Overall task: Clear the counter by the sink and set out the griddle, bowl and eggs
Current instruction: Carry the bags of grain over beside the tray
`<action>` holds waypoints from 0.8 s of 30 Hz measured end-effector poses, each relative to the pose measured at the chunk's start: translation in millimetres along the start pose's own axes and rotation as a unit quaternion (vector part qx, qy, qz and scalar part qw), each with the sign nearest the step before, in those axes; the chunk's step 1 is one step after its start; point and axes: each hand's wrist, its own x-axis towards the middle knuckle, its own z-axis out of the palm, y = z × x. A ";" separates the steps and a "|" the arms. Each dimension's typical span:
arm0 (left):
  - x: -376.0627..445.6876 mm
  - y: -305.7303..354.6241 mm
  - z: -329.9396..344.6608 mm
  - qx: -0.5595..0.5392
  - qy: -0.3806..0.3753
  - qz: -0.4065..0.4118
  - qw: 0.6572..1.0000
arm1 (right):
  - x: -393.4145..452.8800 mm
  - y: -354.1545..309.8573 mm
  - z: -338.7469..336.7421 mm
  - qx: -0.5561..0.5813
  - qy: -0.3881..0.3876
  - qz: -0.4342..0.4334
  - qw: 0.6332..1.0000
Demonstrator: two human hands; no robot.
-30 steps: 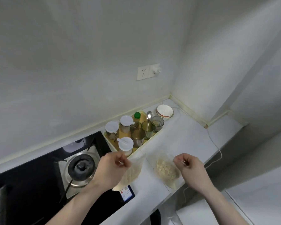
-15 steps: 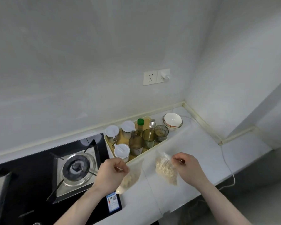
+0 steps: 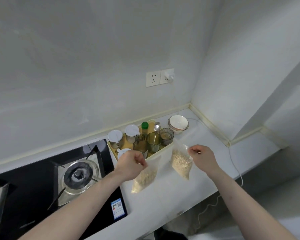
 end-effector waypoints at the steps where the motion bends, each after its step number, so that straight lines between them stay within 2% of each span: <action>1: 4.1 4.8 2.2 -0.004 -0.003 0.000 1.000 | 5.6 3.2 -2.2 0.005 0.010 0.005 1.000; 14: 65.8 48.9 24.7 -0.042 0.037 -0.031 0.998 | 129.5 39.2 -26.4 0.086 0.092 0.162 0.979; 24: 95.2 57.9 40.9 -0.063 0.044 -0.041 0.996 | 204.3 52.5 -46.4 0.037 0.129 0.151 0.979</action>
